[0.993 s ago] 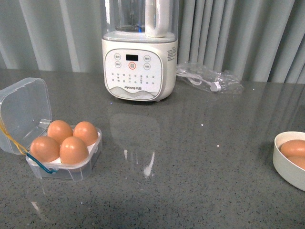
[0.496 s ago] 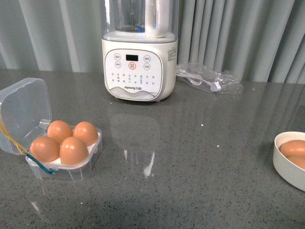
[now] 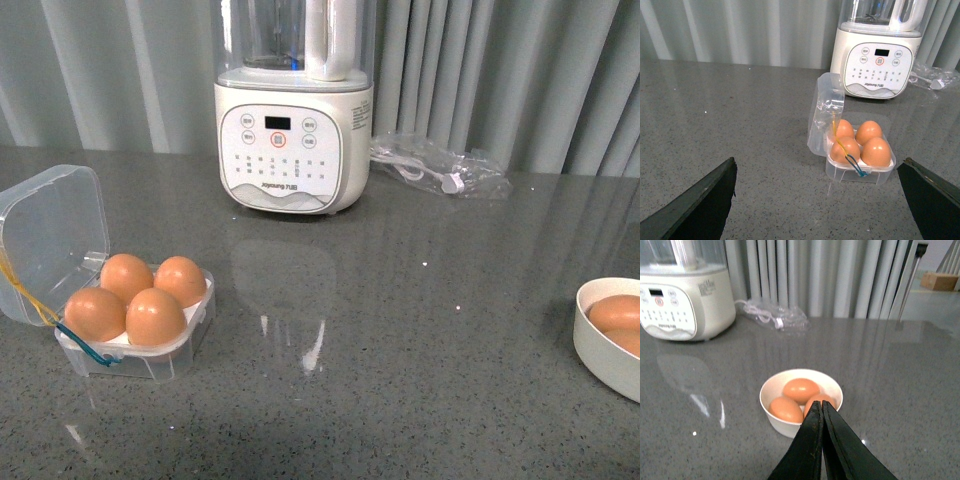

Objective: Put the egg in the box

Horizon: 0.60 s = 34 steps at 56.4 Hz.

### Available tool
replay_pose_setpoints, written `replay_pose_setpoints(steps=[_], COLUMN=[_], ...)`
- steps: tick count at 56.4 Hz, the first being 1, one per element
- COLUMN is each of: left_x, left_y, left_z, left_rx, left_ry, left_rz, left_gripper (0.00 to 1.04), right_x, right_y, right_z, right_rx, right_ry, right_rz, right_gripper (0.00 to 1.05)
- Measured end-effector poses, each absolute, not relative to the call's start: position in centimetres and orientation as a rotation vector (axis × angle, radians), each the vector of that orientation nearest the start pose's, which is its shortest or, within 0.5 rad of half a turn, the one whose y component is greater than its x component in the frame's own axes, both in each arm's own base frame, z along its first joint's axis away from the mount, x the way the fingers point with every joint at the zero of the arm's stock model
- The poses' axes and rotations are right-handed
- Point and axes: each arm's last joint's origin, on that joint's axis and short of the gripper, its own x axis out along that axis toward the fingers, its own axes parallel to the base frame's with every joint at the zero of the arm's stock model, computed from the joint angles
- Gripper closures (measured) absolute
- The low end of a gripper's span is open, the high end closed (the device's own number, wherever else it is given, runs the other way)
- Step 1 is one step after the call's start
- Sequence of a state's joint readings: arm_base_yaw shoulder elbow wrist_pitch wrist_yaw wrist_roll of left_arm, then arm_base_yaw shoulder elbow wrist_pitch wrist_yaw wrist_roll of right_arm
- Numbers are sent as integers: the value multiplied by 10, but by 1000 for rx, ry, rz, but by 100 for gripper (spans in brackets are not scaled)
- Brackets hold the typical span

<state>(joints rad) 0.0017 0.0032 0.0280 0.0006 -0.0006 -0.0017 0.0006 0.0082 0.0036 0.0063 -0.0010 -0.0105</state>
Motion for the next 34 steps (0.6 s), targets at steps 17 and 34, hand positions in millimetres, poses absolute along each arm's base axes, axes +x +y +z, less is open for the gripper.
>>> replay_pose_setpoints(steps=[17,34], left_x=[96,96], left_y=[0,0], left_z=[173,173], left_rx=[-2,-2], left_ry=[-26,-26], left_rz=[2,2], left_gripper=[7,7], right_x=[98,98], right_y=[0,0], right_z=[164,164], right_rx=[-10,-10], right_ry=[1,1], right_rz=[2,2], right_gripper=[77,24])
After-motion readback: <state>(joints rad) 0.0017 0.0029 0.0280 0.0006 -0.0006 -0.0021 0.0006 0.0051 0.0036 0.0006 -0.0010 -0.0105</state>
